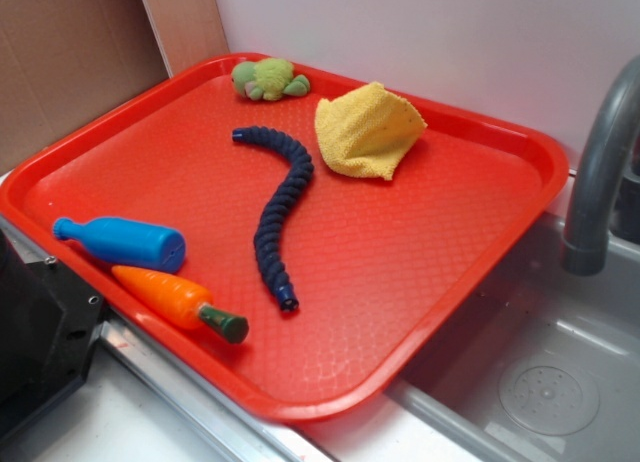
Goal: Grab the yellow cloth.
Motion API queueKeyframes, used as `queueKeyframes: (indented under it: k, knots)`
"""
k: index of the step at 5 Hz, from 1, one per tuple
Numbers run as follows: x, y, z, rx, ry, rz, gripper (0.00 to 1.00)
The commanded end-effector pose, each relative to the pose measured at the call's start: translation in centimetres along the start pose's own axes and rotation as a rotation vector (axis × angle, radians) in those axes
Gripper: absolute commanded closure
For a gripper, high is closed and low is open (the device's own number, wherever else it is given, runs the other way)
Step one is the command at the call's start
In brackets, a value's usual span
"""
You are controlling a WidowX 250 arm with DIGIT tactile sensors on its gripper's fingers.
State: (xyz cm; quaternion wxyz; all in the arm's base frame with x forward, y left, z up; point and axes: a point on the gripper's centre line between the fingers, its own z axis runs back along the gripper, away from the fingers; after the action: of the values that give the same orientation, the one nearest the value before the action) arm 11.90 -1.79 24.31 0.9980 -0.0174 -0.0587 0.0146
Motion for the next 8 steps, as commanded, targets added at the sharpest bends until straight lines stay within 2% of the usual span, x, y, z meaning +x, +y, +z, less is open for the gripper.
queueKeyframes:
  k: [1,2,3,4,7,8]
  knots:
    - [0.0,0.0,0.0,0.0,0.0,0.0,0.0]
    - [4.4,0.3,-5.5,0.053,0.178,-0.22,0.0]
    - [9.2,-0.2,-10.7,0.067,0.087,-0.289,0.0]
    - [11.6,-0.1,-15.6,0.051,0.008,-0.313,0.0]
    - [11.6,-0.1,-15.6,0.051,0.008,-0.313,0.0]
    - [13.3,-1.8,-16.4,0.051,-0.016,-0.386,0.0]
